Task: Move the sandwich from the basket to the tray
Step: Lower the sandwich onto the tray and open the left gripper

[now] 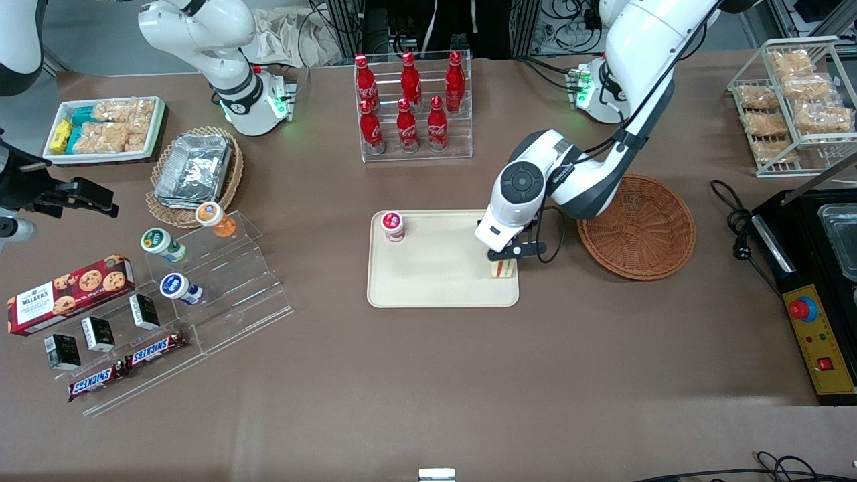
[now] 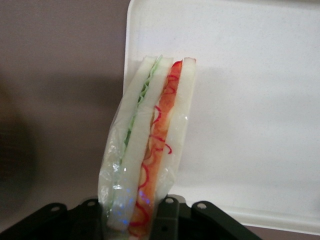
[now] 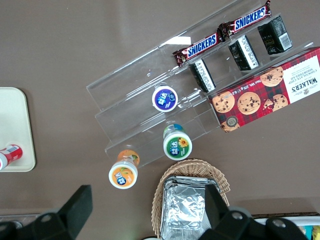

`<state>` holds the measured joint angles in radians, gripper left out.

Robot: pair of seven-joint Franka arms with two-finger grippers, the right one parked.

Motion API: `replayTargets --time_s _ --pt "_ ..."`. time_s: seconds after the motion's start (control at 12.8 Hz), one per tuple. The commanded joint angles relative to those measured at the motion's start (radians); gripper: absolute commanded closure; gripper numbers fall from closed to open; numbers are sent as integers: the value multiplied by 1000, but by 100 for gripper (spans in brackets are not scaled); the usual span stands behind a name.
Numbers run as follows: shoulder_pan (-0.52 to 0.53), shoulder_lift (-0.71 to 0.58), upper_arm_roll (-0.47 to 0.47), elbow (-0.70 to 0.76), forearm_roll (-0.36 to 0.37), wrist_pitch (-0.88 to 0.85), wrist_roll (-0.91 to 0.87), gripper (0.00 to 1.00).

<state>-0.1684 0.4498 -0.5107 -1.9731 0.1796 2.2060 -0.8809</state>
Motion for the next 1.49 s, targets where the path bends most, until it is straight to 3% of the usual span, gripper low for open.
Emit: replayTargets --time_s 0.0,0.16,0.24,0.39,0.47,0.63,1.1,1.41 --pt "-10 43 0 28 44 9 -41 64" --pt "-10 50 1 28 55 20 -46 64" --pt "-10 52 1 28 55 21 -46 59" --pt "-10 58 3 26 57 21 -46 34" --pt "-10 58 3 28 57 21 -46 33" --pt "-10 56 4 28 57 21 -46 0" --pt "-7 -37 4 31 57 -18 -101 0" --pt "6 -132 4 137 41 -234 -51 0"
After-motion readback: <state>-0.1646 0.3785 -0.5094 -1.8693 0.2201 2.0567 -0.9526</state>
